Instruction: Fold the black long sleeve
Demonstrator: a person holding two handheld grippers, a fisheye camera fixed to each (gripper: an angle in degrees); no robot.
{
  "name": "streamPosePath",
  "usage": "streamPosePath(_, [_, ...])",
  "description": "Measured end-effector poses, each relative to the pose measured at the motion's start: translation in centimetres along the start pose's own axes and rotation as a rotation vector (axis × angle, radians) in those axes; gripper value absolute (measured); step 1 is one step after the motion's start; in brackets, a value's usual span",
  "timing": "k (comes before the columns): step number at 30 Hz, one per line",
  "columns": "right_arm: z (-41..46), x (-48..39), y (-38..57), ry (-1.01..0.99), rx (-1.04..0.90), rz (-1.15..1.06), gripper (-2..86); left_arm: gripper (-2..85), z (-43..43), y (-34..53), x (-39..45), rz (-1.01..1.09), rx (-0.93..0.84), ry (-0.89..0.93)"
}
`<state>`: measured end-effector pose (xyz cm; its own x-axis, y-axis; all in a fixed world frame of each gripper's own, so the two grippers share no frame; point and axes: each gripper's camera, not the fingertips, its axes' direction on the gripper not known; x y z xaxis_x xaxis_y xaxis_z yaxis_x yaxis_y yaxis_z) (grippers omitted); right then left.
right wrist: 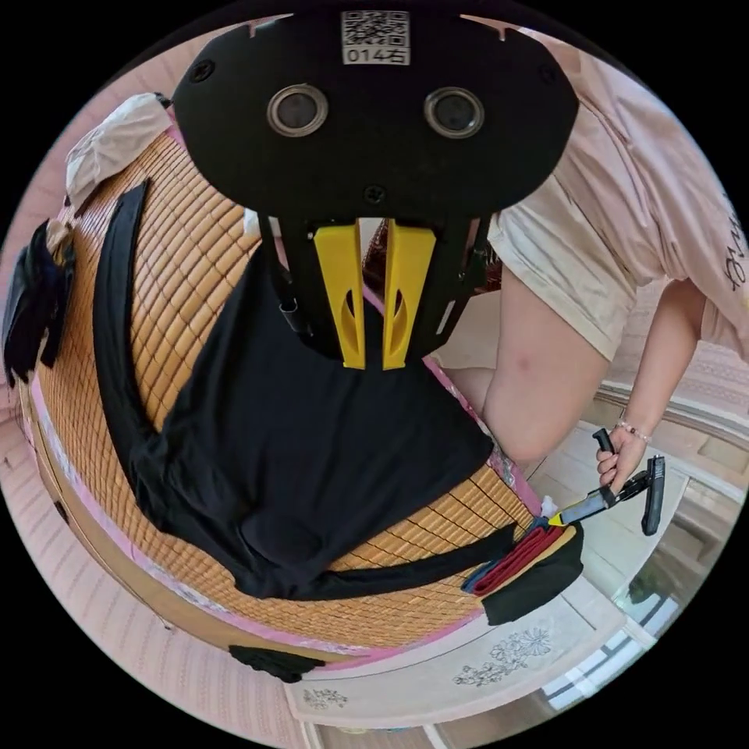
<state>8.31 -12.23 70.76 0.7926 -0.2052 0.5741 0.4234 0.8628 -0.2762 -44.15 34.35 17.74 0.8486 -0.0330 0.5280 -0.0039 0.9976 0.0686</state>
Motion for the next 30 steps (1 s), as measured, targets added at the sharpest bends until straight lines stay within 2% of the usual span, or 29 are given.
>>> streamPosePath(7, [3.6, -7.3, -15.6, 0.016, 0.04, -0.405, 8.0, 8.6, 4.5, -1.8, -4.3, -0.076, -0.029, -0.013])
streamPosePath(12, [8.0, -11.1, -23.7, 0.084, 0.046, -0.532, 8.2, 8.8, 6.6, -2.1, -5.2, -0.08, -0.026, -0.058])
streamPosePath(21, [14.4, -11.8, -28.9, 0.173, 0.07, -0.411, 9.2, 7.7, 9.2, -1.9, -4.9, -0.047, -0.073, -0.116])
streamPosePath(23, [15.7, -11.4, -29.1, 0.173, 0.013, -0.396, 7.9, 5.9, 9.7, -1.8, -4.5, -0.027, -0.086, -0.144])
streamPosePath(25, [15.5, -10.4, -29.1, 0.112, 0.021, -0.327, 0.7, 2.4, 9.8, -1.9, -3.8, 0.008, -0.08, -0.149])
streamPosePath(30, [14.2, -9.5, -28.1, 0.11, 0.04, -0.314, -0.8, -0.8, 9.2, -2.5, -2.5, 0.031, -0.058, -0.138])
